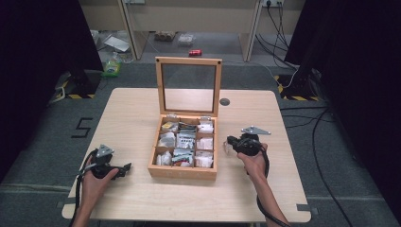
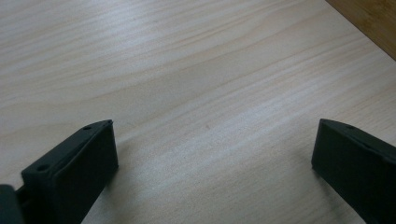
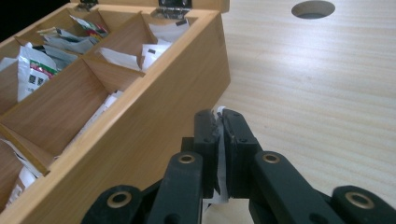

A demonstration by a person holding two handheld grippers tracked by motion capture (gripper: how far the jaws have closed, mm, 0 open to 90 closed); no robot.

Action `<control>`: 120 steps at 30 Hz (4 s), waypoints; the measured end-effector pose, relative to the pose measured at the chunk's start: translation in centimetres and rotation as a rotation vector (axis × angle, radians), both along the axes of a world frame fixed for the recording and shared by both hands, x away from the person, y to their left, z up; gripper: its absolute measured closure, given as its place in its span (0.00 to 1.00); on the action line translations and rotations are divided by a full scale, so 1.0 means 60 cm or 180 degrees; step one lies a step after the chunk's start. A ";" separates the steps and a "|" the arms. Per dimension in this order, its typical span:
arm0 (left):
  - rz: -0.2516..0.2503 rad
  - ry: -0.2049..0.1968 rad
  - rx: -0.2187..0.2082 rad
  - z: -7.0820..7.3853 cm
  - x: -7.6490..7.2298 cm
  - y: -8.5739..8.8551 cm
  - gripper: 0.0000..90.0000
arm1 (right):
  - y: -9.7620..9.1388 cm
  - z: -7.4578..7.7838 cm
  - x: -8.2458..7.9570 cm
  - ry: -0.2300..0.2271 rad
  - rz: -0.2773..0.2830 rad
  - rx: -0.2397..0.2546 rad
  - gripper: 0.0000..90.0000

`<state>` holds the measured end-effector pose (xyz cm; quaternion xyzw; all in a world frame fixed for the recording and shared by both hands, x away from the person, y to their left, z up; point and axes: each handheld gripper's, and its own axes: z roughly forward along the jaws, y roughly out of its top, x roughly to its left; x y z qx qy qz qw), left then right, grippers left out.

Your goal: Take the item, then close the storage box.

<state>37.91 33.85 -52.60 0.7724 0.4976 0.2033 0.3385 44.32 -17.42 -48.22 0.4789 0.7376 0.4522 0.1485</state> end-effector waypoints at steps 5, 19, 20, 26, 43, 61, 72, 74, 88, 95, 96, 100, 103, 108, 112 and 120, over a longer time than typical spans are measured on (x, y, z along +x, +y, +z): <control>-0.0001 0.0001 0.0000 0.000 0.000 0.000 0.00 | 0.003 -0.010 0.001 0.0064 0.0003 -0.0029 0.95; -0.0002 0.0001 0.0001 0.000 0.000 0.000 0.00 | -0.008 -0.022 0.006 0.0200 -0.0070 -0.0119 0.82; -0.0001 0.0001 0.0000 0.000 0.000 0.000 0.00 | -0.011 -0.023 0.007 0.0242 -0.0080 -0.0074 0.79; -0.0006 0.0001 0.0000 0.000 0.000 0.000 0.00 | -0.023 -0.021 0.011 0.0304 -0.0118 0.0013 0.66; -0.0009 0.0001 0.0002 0.000 0.000 0.000 0.00 | -0.041 0.015 0.010 0.0241 -0.0322 0.0097 0.46; -0.0008 0.0001 0.0001 0.000 0.000 0.000 0.00 | -0.030 0.017 0.011 0.0273 -0.0286 0.0147 0.43; -0.0008 0.0001 0.0001 0.000 0.000 0.000 0.00 | -0.013 0.026 0.010 0.0215 -0.0141 0.0136 0.42; -0.0008 0.0000 0.0000 0.000 0.000 0.000 0.00 | -0.006 0.035 0.009 0.0170 -0.0103 0.0117 0.42; -0.0007 -0.0002 0.0003 0.000 0.000 0.000 0.00 | 0.015 0.051 0.026 0.0031 0.0028 0.0120 0.41; -0.0007 -0.0002 0.0001 0.000 0.000 0.000 0.00 | 0.022 0.056 0.042 -0.0077 0.0035 0.0111 0.41; -0.0007 -0.0001 0.0001 0.000 0.000 0.000 0.00 | 0.022 0.056 0.044 -0.0092 0.0029 0.0124 0.41; -0.0008 -0.0001 0.0001 0.000 0.000 0.000 0.00 | 0.018 0.059 0.062 -0.0083 -0.0013 0.0203 0.40; -0.0008 -0.0001 0.0002 0.000 0.000 0.000 0.00 | 0.018 0.066 0.075 -0.0100 -0.0030 0.0213 0.40; -0.0007 -0.0002 0.0002 0.000 0.000 0.000 0.00 | 0.023 0.079 0.093 -0.0171 -0.0051 0.0254 0.40; -0.0007 -0.0001 0.0003 0.000 0.000 0.000 0.00 | 0.031 0.085 0.109 -0.0205 -0.0036 0.0211 0.40; -0.0008 0.0001 0.0002 0.000 0.000 0.000 0.00 | 0.051 0.092 0.138 -0.0229 -0.0030 0.0292 0.39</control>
